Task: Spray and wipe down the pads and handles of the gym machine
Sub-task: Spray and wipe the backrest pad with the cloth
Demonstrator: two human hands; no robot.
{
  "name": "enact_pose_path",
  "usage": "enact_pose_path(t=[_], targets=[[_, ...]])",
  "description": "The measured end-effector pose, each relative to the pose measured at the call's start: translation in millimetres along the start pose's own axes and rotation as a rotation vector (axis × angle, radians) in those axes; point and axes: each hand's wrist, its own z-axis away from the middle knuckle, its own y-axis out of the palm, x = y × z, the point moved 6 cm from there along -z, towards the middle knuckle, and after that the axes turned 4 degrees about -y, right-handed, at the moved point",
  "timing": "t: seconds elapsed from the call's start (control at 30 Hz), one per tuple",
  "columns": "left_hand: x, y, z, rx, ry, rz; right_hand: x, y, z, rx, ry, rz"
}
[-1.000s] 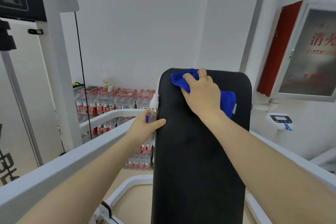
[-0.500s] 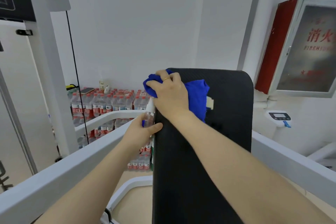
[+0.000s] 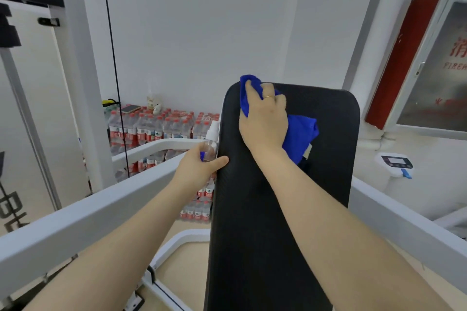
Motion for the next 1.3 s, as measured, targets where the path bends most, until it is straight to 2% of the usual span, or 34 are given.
enact_pose_path(t=[0.1, 0.17, 0.23, 0.37, 0.43, 0.53, 0.63, 0.73, 0.77, 0.83, 0.97, 1.03, 1.07, 1.17, 1.3], targets=[[-1, 1, 7, -0.055, 0.020, 0.014, 9, 3, 25, -0.008, -0.423, 0.179], [-4, 1, 11, -0.085, 0.029, -0.010, -8, 1, 28, 0.006, -0.518, 0.211], [-3, 1, 12, -0.090, 0.013, -0.021, -39, -11, 17, -0.028, -0.409, 0.221], [1, 4, 9, -0.090, -0.009, -0.012, -99, -27, 3, -0.018, 0.022, 0.136], [3, 9, 7, -0.103, 0.004, 0.014, -89, -23, 5, -0.074, 0.083, 0.087], [5, 11, 7, -0.145, 0.035, 0.051, -38, -2, 20, -0.159, -0.077, 0.024], [2, 11, 10, -0.155, 0.074, 0.064, -13, 5, 31, -0.157, -0.266, 0.068], [0, 10, 15, -0.163, 0.103, 0.067, -6, 5, 44, -0.109, -0.648, 0.210], [0, 9, 15, -0.160, 0.099, 0.069, -10, 4, 43, -0.084, -0.719, 0.235], [3, 9, 14, -0.147, 0.048, 0.076, -26, -3, 30, -0.099, -0.673, 0.210], [10, 11, 10, -0.129, -0.014, 0.092, -56, -16, 9, -0.198, -0.270, 0.062], [13, 12, 8, -0.131, -0.033, 0.101, -45, -9, 15, -0.227, -0.137, -0.051], [15, 13, 7, -0.137, -0.028, 0.111, -32, -3, 22, -0.227, -0.136, -0.085], [15, 15, 6, -0.169, 0.022, 0.124, 5, 12, 41, -0.160, -0.300, -0.053], [13, 17, 16, -0.255, 0.059, 0.175, 0, 6, 39, -0.090, -0.526, -0.001]])
